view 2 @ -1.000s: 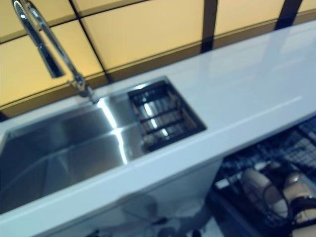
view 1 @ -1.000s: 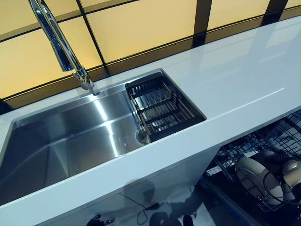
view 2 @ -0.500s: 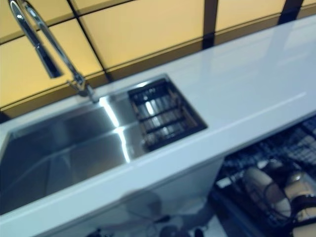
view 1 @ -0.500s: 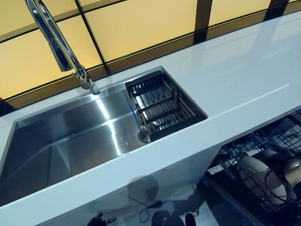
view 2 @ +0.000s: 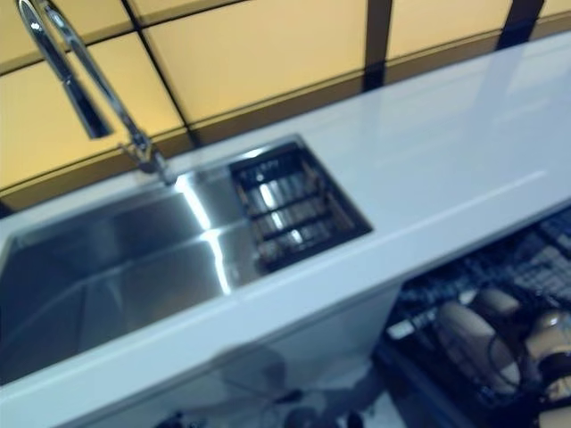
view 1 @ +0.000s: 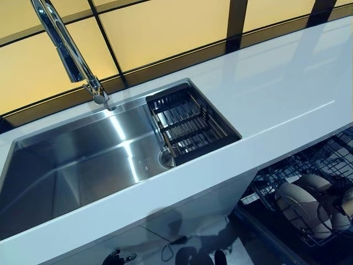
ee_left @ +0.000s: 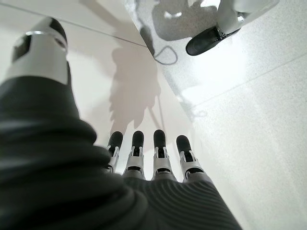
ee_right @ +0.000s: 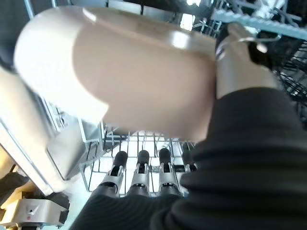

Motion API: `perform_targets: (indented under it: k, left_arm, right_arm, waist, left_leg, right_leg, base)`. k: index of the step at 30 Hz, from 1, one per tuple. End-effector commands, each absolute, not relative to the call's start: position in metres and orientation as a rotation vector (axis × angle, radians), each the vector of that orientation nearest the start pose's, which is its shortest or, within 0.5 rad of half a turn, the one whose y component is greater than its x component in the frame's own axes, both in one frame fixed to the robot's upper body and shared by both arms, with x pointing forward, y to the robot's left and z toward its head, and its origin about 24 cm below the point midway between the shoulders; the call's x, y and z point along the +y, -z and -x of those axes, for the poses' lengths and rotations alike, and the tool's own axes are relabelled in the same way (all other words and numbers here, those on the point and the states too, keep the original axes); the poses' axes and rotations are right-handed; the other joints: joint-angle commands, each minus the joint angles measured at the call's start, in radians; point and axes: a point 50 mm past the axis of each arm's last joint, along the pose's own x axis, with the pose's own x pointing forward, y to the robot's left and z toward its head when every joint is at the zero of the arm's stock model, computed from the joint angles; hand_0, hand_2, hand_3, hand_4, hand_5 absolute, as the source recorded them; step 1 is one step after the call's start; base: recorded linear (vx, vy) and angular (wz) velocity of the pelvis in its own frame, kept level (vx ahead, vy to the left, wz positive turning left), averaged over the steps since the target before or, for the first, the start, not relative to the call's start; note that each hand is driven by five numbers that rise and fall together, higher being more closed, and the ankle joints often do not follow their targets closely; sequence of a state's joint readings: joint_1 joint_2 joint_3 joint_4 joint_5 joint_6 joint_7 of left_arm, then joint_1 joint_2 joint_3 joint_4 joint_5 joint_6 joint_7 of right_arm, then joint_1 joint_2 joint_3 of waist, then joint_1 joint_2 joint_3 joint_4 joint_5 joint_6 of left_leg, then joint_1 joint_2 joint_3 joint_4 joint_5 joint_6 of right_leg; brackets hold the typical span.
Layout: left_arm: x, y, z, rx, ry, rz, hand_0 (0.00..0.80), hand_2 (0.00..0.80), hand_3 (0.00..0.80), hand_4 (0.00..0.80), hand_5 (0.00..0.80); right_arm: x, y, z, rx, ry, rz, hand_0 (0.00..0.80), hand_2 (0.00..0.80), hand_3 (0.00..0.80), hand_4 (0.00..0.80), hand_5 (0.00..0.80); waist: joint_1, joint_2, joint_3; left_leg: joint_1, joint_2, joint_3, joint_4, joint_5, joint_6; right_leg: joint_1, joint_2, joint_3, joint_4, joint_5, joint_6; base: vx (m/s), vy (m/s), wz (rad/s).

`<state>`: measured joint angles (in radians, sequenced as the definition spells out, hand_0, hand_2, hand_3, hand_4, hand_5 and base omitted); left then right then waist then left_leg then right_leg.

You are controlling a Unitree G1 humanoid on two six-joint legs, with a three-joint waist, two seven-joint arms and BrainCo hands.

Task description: Take plates into dishwasher

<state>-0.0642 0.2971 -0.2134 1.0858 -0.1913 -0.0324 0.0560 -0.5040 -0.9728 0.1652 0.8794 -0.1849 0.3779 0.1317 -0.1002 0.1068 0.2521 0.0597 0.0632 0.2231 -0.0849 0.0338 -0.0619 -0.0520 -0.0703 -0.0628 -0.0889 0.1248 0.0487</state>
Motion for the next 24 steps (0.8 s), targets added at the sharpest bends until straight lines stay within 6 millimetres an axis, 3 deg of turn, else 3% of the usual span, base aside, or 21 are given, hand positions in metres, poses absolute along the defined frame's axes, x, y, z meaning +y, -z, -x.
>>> perform_targets:
  k: [1,13,24]
  left_arm:
    - [0.268,0.129,-0.151,0.977,-0.180,-0.283,0.000,0.000,0.000,0.000,0.000]
    - [0.271,0.132,-0.143,1.015,-0.222,-0.273,0.000,0.000,0.000,0.000,0.000]
    - [0.275,0.134,-0.135,1.043,-0.258,-0.274,0.000,0.000,0.000,0.000,0.000]
  right_arm:
    - [-0.429,-0.114,-0.267,0.807,0.455,1.027,0.000,0.000,0.000,0.000,0.000]
    - [-0.419,-0.139,-0.273,0.729,0.417,0.990,0.000,0.000,0.000,0.000,0.000]
    - [-0.429,-0.160,-0.266,0.730,0.453,0.967,0.000,0.000,0.000,0.000,0.000]
  waist:
    - [0.000,-0.115,-0.060]
    - [-0.018,-0.168,-0.096]
    - [-0.021,-0.204,-0.128]
  left_leg:
    - [0.032,-0.012,-0.021,-0.002,-0.041,0.002]
    - [0.053,-0.001,-0.008,-0.002,-0.046,0.008]
    - [0.068,0.005,0.008,-0.002,-0.049,0.012]
  right_leg:
    - [0.024,-0.042,0.029,0.012,-0.013,0.080]
    - [0.046,-0.028,0.050,0.012,-0.015,0.078]
    - [0.060,-0.022,0.057,0.012,-0.013,0.080]
  base:
    - [0.000,0.000,0.00]
    - [0.030,0.012,-0.03]
    - [0.013,0.008,-0.04]
